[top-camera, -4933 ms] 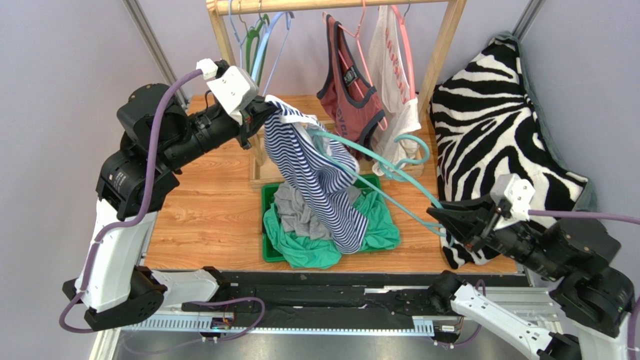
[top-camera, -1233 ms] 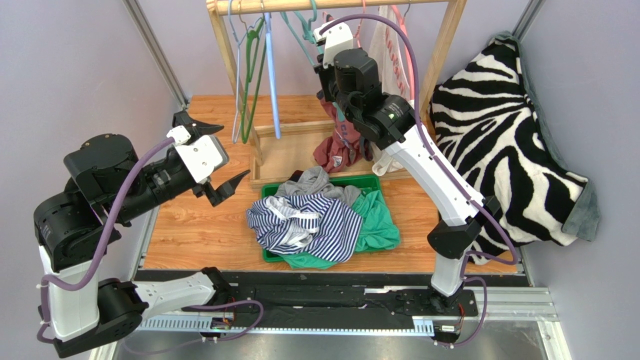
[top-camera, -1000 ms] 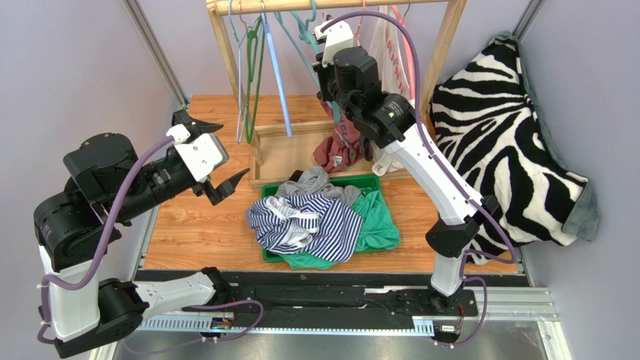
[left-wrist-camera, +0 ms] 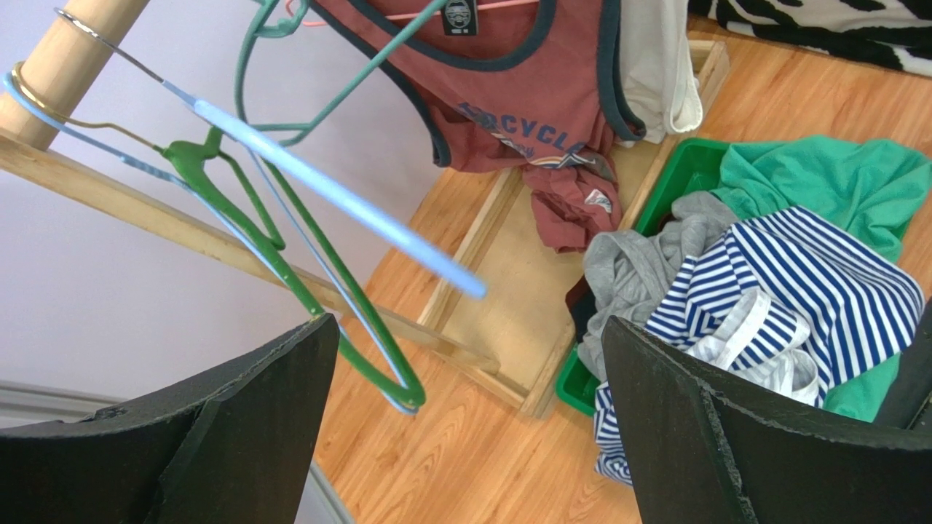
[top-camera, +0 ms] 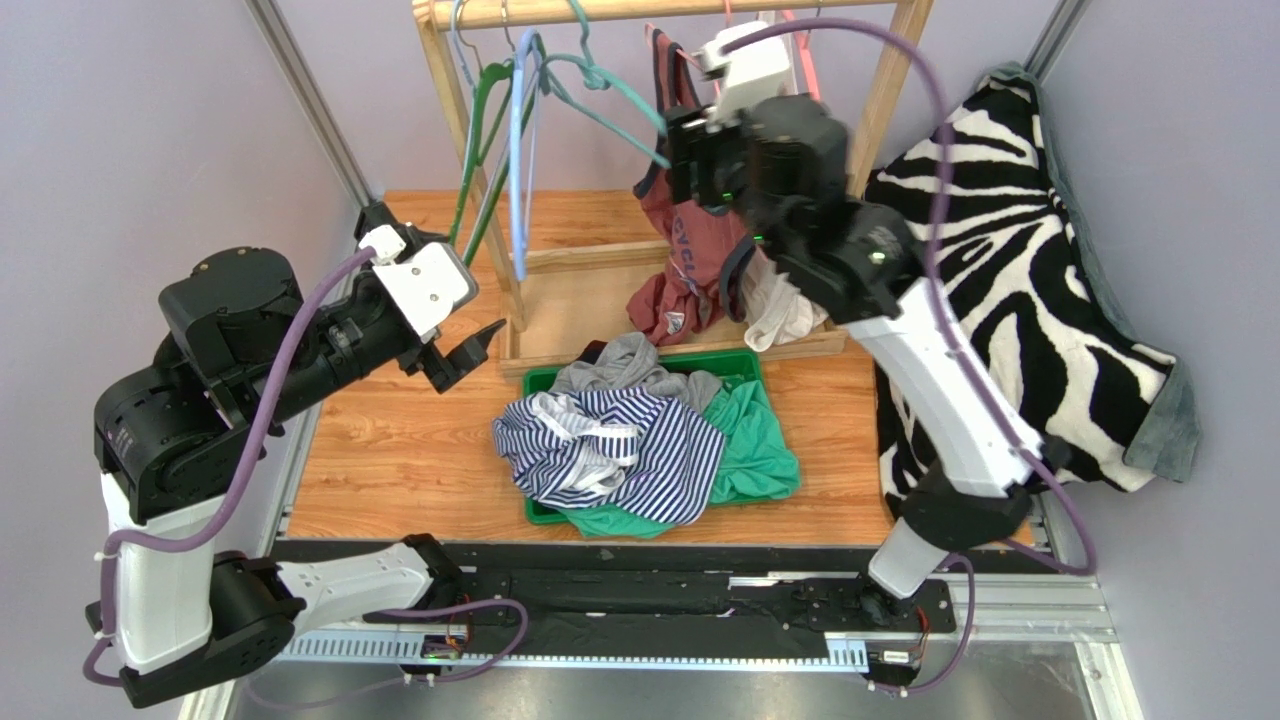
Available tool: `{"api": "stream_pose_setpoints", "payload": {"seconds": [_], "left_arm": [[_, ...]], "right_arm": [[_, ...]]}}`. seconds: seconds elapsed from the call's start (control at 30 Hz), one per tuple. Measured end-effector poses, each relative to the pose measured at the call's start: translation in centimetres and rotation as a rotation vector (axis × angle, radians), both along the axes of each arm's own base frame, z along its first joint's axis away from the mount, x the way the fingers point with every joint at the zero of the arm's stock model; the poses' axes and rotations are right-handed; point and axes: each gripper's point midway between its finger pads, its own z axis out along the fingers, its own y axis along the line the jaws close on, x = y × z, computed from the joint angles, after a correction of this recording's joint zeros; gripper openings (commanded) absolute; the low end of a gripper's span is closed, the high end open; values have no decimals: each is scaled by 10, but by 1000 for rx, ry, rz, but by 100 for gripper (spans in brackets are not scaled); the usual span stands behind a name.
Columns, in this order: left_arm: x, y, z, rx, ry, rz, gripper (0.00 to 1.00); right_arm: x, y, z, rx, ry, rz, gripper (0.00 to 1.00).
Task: Remove the tank top from the hanger
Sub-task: Place the hanger at the clothesline, then pick up the hanger from the clothesline.
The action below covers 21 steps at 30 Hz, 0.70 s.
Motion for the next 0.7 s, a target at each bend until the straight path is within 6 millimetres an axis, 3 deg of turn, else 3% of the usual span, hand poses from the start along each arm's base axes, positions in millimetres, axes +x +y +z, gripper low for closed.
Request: {"api": "stream_pose_setpoints", "payload": {"seconds": [0.13,0.23,0.3,0.47,0.53,0.7], "left_arm": [[0,0,0,-2,3,1,99],[1,-1,-1,-1,7,1,99],[2,-2,-1,0,10,1,99],[3,-3,-2,2,14,1,99],[3,-3,-2,2,14,0,99],[3,-2,-2,1,13,0,99]], "right_arm": [[-5,-57,20,75,-28,-67,65],[1,-76,13,92,-11,-99,65],[5,-72,0,84,18,-87,64],[14,-49,-56,29,139,-20,65],[15,-47,-64,22,159,-13,65],[20,-50,-62,34,153,-24,64]]}}
